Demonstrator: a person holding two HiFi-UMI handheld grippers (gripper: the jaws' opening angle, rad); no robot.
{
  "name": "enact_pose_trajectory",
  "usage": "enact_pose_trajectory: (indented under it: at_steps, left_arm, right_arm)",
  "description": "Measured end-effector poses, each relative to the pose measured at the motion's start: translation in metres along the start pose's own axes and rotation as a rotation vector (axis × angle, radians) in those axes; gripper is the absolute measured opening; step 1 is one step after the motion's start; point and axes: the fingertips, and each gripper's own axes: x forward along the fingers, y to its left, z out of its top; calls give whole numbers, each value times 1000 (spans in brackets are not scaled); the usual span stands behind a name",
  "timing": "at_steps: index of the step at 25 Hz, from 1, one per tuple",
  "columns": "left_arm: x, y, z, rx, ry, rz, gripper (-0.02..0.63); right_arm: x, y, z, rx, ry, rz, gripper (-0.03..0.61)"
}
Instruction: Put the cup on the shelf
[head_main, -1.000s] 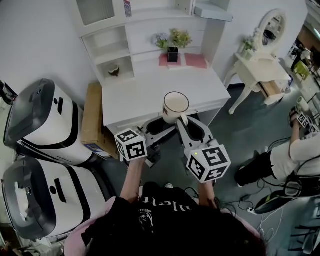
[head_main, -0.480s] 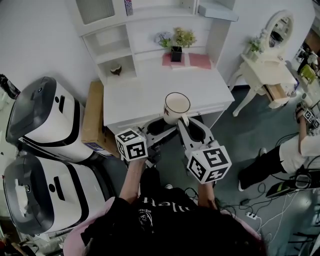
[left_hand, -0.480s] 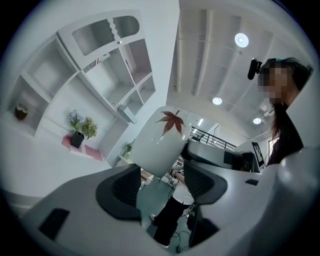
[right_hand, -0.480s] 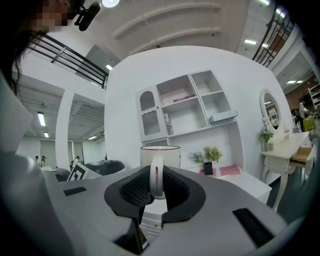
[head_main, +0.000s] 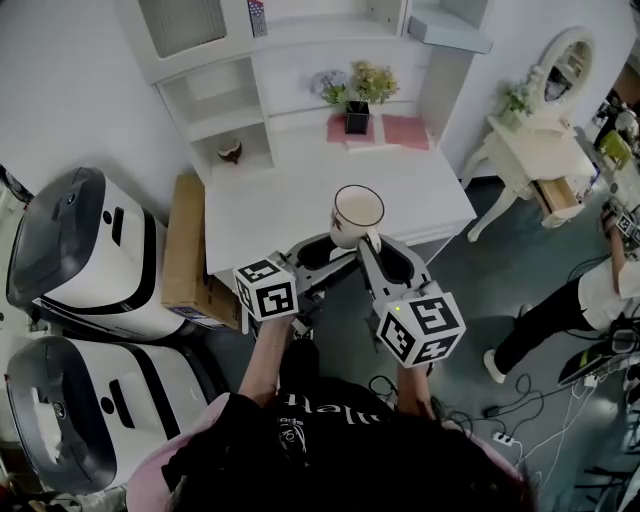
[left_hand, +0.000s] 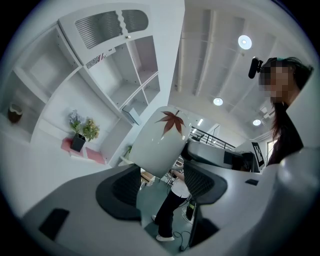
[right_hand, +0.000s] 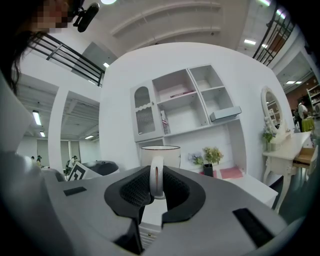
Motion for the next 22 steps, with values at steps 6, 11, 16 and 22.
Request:
enact_pose_trajectory:
  at_steps: [6,11,16,22]
  left_arm:
    - [12,52,39,-1,17,-26,278]
    - [20,93,70,1,23,-45,278]
    - [24,129,98,6,30,-62,278]
    - [28,164,129,14,29,-94,278]
  right_arm:
    - [62,-14,17,9,-11,-28,84]
    - [110,-25,31,8,-17,-49,86]
    - [153,-30,42,6,-27,-66,84]
    - [198,-34,57,-24,-42,-86,84]
